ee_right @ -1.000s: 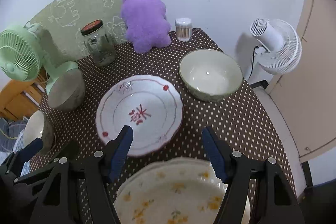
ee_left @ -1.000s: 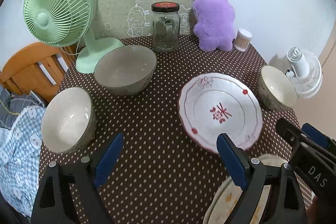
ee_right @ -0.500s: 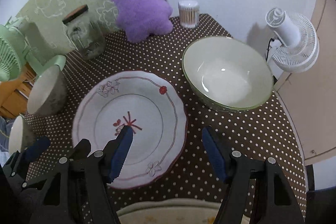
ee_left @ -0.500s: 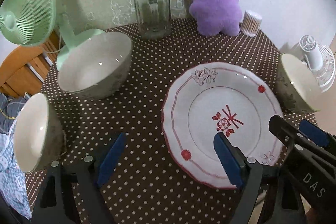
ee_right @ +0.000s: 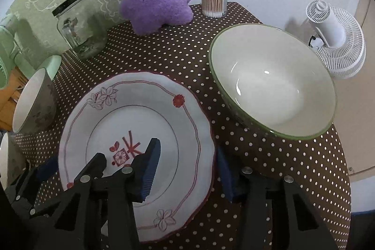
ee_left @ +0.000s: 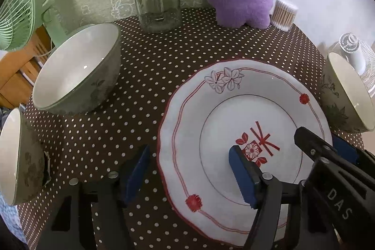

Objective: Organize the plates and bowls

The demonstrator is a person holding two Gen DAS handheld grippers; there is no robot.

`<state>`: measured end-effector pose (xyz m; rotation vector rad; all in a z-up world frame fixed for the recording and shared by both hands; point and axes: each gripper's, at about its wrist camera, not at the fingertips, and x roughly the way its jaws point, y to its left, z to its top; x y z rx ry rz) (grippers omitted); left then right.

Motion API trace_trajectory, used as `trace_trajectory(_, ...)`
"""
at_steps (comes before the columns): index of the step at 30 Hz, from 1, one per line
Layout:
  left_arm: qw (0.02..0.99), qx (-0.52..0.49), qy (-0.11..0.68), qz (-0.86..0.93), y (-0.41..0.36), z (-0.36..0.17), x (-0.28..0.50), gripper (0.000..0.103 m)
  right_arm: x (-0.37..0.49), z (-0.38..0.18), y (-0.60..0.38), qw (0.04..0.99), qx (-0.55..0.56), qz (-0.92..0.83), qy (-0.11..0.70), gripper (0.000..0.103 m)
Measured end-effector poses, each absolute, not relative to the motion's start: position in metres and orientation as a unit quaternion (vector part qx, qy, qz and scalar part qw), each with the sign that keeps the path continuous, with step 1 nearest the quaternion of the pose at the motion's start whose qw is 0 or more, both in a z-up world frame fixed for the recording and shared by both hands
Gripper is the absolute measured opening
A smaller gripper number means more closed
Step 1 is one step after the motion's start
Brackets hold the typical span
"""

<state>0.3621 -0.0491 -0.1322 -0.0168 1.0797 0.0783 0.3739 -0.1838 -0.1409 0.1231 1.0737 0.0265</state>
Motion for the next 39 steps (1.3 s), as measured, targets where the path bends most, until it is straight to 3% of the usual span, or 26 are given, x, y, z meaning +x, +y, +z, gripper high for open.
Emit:
trace_trajectory(5,0.857,-0.004,0.515,0.027,-0.055,-0.130,0.364,0.064,0.375,-0.142,-0.182,0.857,0.053,0.003,0.513,0.049)
trace_trajectory(39,0.820,-0.062,0.557,0.117,0.040,-0.125,0.270,0.064,0.313,-0.147,-0.077,0.825,-0.002,0.105,0.555,0.049)
